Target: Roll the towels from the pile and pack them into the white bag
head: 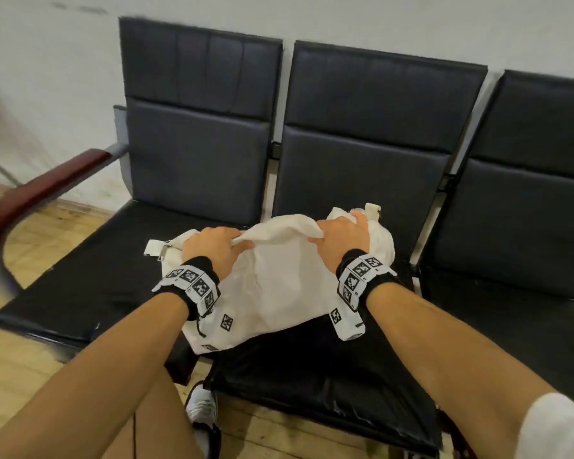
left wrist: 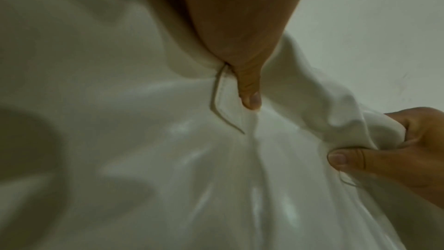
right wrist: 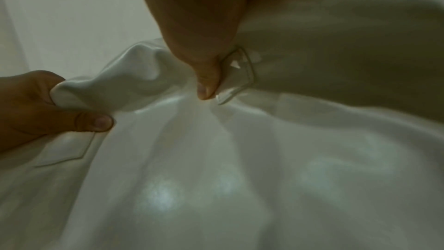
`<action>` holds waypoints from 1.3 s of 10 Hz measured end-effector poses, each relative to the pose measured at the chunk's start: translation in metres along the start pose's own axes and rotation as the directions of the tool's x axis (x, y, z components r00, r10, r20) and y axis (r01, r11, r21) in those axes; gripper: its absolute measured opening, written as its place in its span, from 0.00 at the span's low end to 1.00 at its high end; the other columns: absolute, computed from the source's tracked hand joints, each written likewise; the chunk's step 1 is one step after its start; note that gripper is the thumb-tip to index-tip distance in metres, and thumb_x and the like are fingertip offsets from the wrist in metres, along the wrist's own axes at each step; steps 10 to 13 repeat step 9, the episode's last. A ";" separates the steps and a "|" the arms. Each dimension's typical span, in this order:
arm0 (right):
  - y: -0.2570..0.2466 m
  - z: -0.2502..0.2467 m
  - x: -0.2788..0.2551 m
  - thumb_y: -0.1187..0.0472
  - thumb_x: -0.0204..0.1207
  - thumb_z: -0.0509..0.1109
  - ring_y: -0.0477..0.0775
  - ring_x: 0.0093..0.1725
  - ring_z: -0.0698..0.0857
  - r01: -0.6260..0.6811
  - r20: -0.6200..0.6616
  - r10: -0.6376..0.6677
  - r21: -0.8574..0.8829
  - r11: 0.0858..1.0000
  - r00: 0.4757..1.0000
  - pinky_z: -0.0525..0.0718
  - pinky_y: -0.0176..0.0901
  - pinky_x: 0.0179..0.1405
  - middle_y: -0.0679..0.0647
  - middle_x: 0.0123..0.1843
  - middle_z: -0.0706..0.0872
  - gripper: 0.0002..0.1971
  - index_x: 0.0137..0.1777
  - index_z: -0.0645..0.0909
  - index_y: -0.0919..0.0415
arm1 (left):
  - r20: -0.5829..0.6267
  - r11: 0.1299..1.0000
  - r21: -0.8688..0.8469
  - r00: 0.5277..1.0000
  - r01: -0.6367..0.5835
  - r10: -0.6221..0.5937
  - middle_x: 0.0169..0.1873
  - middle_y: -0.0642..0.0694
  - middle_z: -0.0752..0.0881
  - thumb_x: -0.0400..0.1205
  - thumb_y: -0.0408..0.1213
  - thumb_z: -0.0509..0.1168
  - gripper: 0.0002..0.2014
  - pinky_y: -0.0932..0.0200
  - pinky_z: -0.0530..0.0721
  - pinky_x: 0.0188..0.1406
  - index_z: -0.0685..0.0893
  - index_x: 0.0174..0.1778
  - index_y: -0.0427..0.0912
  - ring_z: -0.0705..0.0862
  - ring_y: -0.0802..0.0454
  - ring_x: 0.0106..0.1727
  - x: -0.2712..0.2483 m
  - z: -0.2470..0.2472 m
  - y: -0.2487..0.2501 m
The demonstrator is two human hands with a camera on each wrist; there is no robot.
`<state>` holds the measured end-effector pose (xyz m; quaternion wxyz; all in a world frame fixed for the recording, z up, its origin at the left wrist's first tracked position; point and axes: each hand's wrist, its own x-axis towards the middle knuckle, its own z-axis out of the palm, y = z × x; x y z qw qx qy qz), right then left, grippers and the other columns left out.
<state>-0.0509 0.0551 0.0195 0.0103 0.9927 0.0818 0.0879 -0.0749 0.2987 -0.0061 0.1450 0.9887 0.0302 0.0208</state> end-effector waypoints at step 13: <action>-0.176 0.000 0.069 0.50 0.80 0.69 0.60 0.77 0.73 0.221 0.187 -0.334 0.452 0.864 0.924 0.75 0.54 0.73 0.56 0.81 0.68 0.33 0.83 0.63 0.53 | 0.050 0.909 -0.120 0.917 0.398 -0.395 0.73 0.43 0.77 0.80 0.58 0.63 0.29 0.37 0.76 0.69 0.74 0.75 0.52 0.76 0.37 0.71 -0.012 -0.026 -0.137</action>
